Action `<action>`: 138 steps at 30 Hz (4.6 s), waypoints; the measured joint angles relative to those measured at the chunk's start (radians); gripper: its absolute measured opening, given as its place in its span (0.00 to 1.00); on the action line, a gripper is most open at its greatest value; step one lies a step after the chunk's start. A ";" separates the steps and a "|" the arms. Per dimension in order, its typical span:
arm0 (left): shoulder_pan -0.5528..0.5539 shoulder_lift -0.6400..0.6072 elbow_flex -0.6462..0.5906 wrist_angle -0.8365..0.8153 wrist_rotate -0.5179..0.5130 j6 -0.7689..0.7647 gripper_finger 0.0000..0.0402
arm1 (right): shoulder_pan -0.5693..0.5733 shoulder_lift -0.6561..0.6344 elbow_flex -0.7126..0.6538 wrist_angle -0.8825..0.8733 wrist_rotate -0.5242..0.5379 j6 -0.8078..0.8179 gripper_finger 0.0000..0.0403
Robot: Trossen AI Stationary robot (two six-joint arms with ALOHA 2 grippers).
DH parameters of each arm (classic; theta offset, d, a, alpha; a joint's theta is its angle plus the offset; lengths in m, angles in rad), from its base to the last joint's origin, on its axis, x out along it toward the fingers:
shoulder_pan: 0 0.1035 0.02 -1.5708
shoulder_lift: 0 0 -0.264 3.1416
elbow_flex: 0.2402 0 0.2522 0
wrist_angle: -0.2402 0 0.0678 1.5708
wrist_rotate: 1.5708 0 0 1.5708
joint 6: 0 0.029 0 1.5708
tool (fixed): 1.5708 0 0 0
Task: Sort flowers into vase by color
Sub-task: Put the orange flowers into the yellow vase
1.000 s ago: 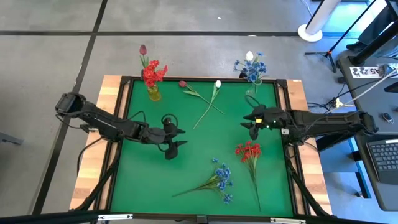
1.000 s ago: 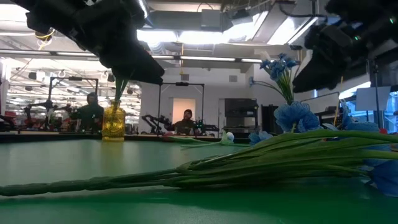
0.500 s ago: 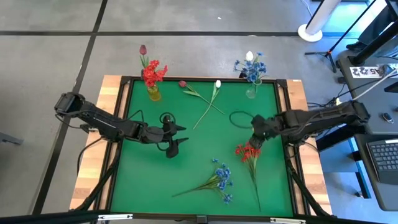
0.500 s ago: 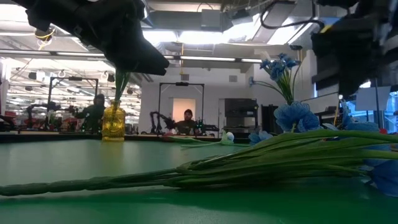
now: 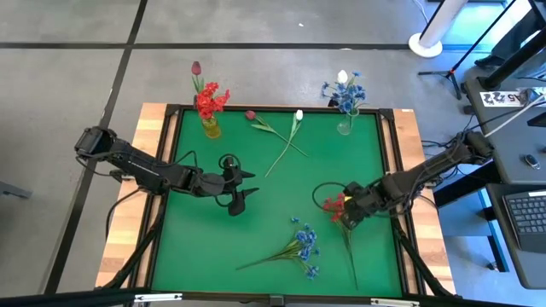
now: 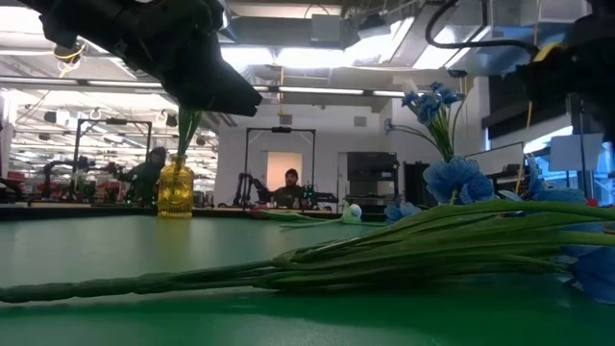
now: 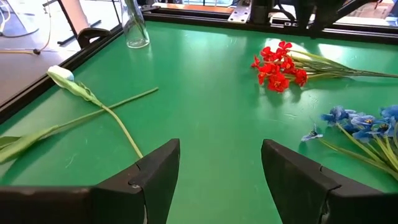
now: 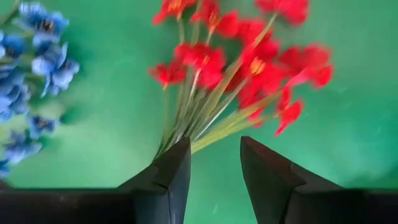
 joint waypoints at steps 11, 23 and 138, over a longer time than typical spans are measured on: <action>-0.023 0.000 0.000 -0.013 0.000 -0.001 0.55 | 0.106 0.100 0.000 0.151 -0.020 0.198 0.34; -0.071 0.000 0.000 -0.024 0.000 -0.002 0.55 | 0.117 0.316 -0.001 0.255 -0.050 0.236 0.34; 0.145 -0.148 0.065 0.248 0.343 -0.020 0.15 | -0.414 0.389 0.354 1.458 0.025 -1.148 0.03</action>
